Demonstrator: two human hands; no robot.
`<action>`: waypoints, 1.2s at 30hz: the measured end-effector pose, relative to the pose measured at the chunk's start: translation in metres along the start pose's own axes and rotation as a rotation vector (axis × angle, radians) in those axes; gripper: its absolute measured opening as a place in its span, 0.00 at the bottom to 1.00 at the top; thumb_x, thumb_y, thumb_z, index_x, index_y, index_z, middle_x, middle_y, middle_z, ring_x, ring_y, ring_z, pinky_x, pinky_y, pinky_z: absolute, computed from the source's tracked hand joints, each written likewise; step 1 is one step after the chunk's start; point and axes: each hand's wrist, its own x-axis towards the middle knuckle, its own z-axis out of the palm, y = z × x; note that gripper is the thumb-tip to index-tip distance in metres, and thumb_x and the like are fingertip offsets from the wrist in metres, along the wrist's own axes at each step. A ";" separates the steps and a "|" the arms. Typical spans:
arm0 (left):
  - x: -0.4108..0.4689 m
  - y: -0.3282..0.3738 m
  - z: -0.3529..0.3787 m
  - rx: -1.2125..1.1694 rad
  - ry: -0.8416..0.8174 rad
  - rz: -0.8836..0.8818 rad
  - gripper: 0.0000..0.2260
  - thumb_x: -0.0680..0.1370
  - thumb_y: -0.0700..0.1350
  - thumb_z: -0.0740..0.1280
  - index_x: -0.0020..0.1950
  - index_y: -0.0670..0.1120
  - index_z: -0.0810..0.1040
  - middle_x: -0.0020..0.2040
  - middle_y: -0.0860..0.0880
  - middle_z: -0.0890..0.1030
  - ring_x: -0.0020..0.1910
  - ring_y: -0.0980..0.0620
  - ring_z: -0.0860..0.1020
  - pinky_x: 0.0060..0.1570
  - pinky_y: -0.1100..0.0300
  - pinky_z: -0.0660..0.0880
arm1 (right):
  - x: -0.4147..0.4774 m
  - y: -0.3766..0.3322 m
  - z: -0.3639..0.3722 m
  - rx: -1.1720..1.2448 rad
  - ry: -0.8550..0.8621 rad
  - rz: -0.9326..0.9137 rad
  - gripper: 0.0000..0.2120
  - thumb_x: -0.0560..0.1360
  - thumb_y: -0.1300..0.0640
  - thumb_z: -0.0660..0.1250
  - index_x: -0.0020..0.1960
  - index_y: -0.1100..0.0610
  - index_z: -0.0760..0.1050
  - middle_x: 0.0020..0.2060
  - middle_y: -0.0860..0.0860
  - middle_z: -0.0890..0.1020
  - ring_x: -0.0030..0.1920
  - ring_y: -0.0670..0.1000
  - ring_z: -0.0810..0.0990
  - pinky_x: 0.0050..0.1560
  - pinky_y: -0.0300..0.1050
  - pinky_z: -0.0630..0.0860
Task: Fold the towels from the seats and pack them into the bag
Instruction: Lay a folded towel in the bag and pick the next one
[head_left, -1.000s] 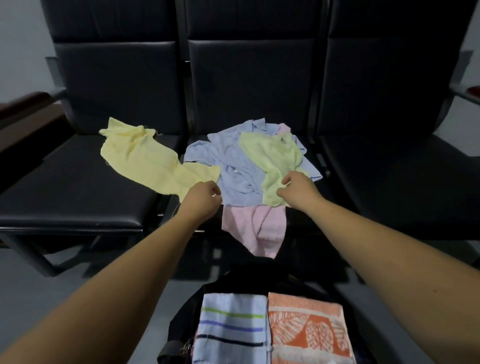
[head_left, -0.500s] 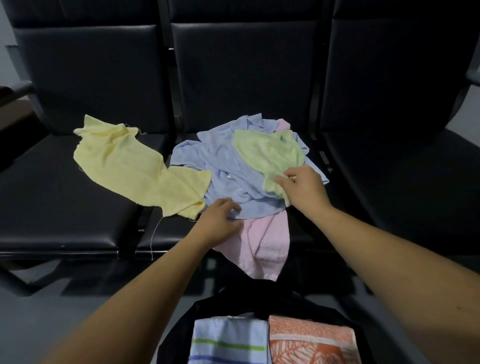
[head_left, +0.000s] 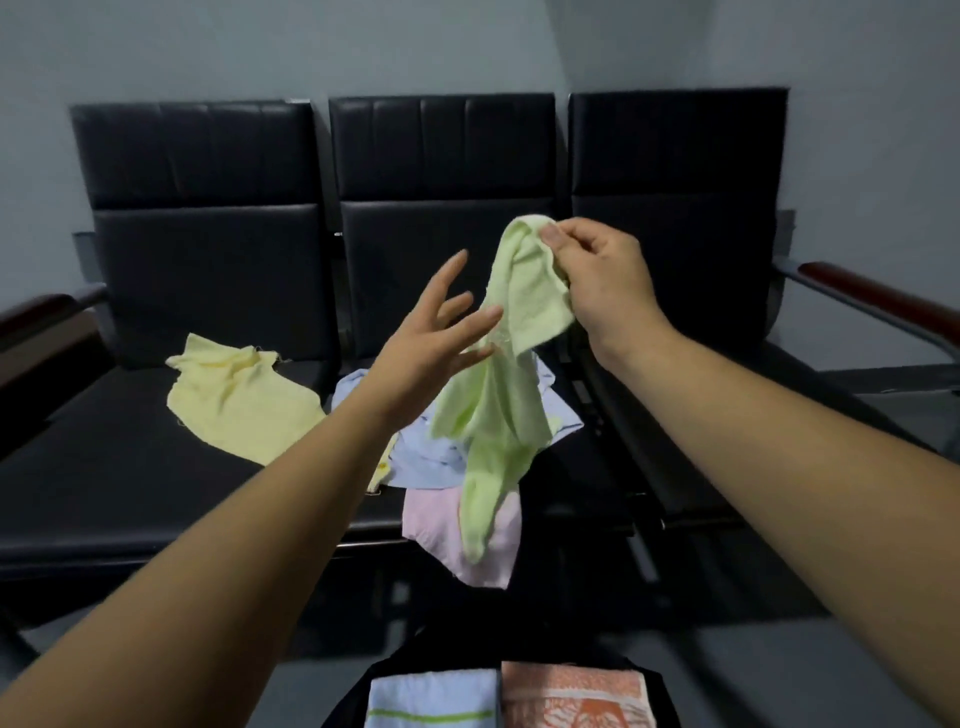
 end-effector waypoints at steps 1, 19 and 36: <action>-0.002 0.017 0.009 0.082 -0.032 0.035 0.28 0.76 0.48 0.75 0.73 0.58 0.69 0.70 0.43 0.74 0.67 0.47 0.78 0.65 0.47 0.76 | -0.003 -0.017 -0.004 0.012 -0.010 -0.009 0.11 0.81 0.54 0.66 0.46 0.59 0.82 0.43 0.59 0.85 0.45 0.54 0.83 0.51 0.53 0.81; -0.080 0.187 0.068 0.571 0.109 0.203 0.21 0.72 0.59 0.74 0.57 0.46 0.79 0.51 0.46 0.84 0.47 0.52 0.82 0.48 0.56 0.79 | -0.068 -0.161 -0.091 -0.381 -0.562 -0.017 0.15 0.72 0.58 0.77 0.56 0.60 0.80 0.46 0.55 0.86 0.44 0.53 0.86 0.43 0.44 0.83; -0.120 0.170 0.063 0.135 -0.089 -0.029 0.15 0.80 0.38 0.66 0.65 0.34 0.76 0.51 0.41 0.82 0.46 0.48 0.82 0.46 0.56 0.81 | -0.083 -0.155 -0.058 0.125 -0.460 0.073 0.03 0.80 0.61 0.69 0.48 0.59 0.81 0.38 0.53 0.83 0.38 0.49 0.81 0.40 0.43 0.79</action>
